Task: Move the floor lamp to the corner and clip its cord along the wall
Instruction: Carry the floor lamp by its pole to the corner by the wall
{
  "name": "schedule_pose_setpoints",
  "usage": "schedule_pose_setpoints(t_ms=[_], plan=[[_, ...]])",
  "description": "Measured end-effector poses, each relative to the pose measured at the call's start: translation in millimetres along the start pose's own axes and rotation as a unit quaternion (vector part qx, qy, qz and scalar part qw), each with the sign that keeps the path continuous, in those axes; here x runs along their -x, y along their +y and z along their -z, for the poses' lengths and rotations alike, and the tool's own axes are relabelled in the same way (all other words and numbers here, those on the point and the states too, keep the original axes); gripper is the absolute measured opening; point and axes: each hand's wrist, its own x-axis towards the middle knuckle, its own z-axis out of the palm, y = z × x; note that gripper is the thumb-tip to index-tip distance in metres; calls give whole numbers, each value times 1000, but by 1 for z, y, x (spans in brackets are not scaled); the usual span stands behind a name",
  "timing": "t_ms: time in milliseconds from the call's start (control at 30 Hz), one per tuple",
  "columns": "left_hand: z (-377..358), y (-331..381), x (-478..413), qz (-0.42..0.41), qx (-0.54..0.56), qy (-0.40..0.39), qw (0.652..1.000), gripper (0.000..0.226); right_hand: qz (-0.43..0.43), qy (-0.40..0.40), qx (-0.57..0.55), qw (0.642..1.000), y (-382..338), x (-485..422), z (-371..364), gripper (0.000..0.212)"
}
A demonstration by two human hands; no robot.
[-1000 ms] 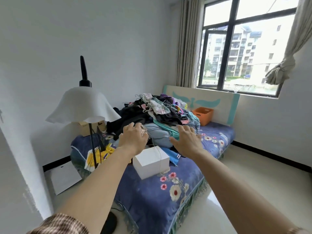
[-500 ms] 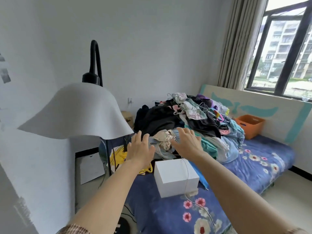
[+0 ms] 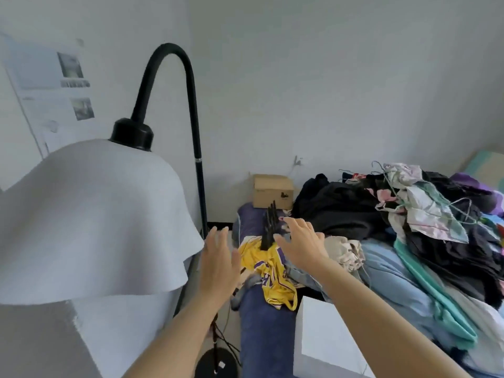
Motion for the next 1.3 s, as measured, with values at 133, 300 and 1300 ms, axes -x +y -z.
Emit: schedule_pose_setpoints(t_ms=[133,300,1300], plan=[[2,-27,-11,75,33,40,996,44,64,-17,-73,995,-28,-37,-25,50],[-7,-63,-35,231,85,9,969,60,146,-66,-154,975,-79,-79,-41,51],[7,-75,-37,74,97,35,992,23,214,-125,-402,881,-160,-68,-14,11]])
